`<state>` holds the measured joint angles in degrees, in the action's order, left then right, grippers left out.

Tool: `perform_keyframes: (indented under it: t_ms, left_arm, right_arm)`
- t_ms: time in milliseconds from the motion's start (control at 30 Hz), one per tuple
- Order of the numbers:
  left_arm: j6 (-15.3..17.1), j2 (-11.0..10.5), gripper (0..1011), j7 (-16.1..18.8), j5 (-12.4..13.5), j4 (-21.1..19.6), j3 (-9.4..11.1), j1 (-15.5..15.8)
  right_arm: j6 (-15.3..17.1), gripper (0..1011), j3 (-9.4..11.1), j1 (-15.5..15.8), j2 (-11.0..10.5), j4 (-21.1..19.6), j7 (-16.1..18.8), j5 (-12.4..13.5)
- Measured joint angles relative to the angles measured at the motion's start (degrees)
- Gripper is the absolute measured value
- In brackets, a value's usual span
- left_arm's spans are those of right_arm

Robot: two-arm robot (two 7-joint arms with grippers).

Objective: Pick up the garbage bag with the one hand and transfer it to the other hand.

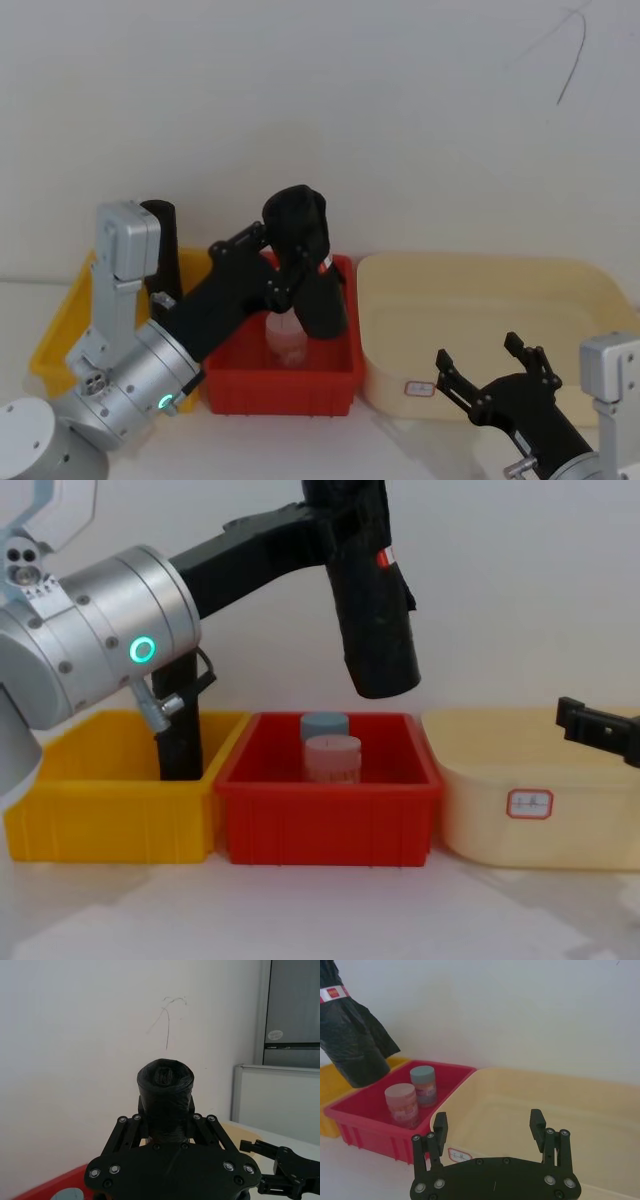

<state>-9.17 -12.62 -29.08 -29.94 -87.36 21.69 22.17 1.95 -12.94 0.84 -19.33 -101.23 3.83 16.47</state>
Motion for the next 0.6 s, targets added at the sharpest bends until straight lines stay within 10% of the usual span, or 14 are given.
perform_keyframes:
  t_ms: [600]
  left_arm:
    - [-0.2, 0.8, 367, -0.7, -1.3, 2.2, 0.8, 0.9]
  right_arm:
    - [-0.5, 999, -0.9, -1.0, -2.0, -0.3, 4.3, -0.5]
